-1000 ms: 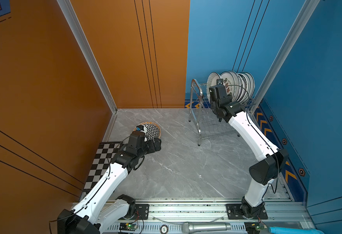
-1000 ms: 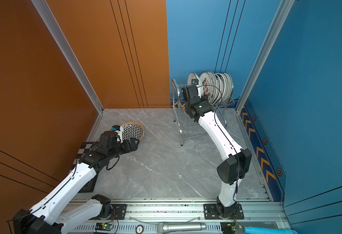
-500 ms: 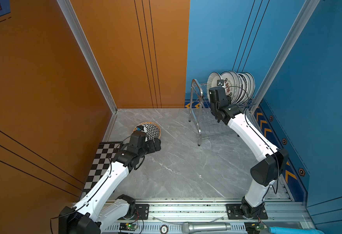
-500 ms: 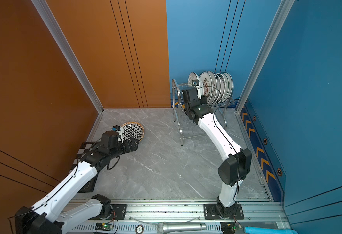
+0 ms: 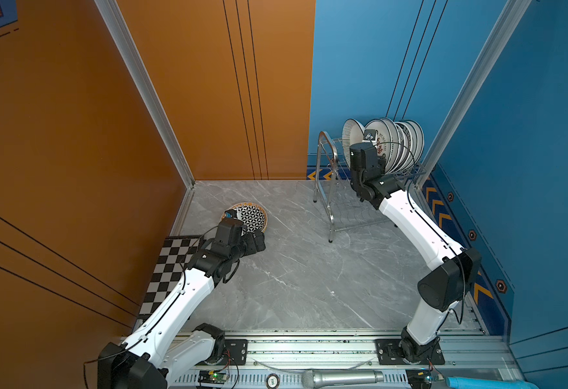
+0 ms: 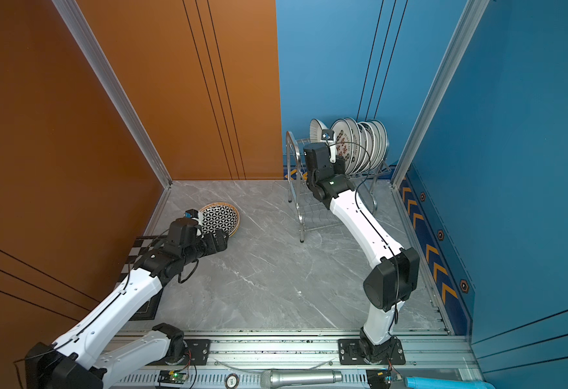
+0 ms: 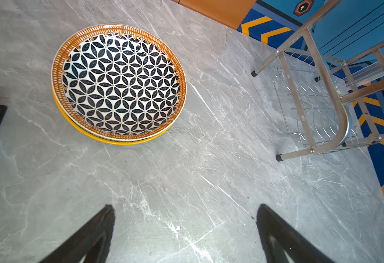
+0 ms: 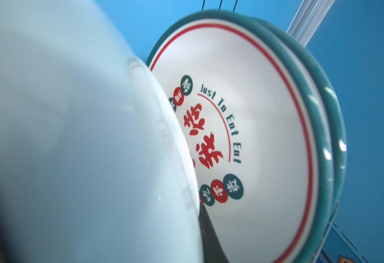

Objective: Unload the plates from the dish rack
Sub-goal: Pick up the plate from the dish rack.

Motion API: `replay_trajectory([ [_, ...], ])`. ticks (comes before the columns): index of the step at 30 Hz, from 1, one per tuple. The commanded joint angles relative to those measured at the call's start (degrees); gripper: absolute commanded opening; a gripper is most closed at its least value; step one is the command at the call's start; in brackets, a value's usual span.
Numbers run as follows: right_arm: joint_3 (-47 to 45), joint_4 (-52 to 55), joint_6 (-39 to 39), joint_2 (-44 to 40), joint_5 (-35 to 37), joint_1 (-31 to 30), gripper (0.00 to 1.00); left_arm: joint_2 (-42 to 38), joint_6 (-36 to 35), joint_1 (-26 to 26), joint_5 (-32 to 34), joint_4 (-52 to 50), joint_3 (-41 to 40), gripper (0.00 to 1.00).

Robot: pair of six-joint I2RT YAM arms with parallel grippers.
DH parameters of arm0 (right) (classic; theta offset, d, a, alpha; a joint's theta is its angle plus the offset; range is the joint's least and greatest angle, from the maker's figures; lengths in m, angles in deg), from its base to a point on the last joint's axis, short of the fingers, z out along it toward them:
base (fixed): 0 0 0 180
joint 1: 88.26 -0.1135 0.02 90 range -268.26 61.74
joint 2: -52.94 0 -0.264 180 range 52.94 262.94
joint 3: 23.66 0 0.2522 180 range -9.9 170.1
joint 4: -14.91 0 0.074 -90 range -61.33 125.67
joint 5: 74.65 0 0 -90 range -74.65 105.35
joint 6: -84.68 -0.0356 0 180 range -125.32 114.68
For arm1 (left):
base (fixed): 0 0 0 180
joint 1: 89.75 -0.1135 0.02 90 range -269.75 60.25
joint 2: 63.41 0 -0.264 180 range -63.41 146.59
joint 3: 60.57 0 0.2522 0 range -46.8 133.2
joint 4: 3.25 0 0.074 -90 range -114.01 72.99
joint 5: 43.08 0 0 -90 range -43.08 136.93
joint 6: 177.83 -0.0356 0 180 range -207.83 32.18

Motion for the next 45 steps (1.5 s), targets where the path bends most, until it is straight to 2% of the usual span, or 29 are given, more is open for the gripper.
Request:
replay_trajectory([
  [1, -1.3, -0.3, 3.7, -1.3, 0.9, 0.1, 0.06, 0.5, 0.7, 0.6, 1.7, -1.7, 1.0, 0.98],
  [5, -1.3, -1.5, 4.3, -1.2, 1.5, 0.1, 0.0, 0.8, 0.3, 0.6, 1.2, -2.2, 1.5, 0.98],
  [30, -1.2, -6.2, 6.6, -6.1, 3.1, -0.6, 0.0, 0.7, -1.1, 0.6, 0.5, -2.7, 2.1, 0.98],
  [45, -3.0, -14.5, 11.0, -8.6, 5.9, -1.0, 0.0, 1.4, -1.3, 0.6, 0.9, -2.8, 2.3, 0.98],
])
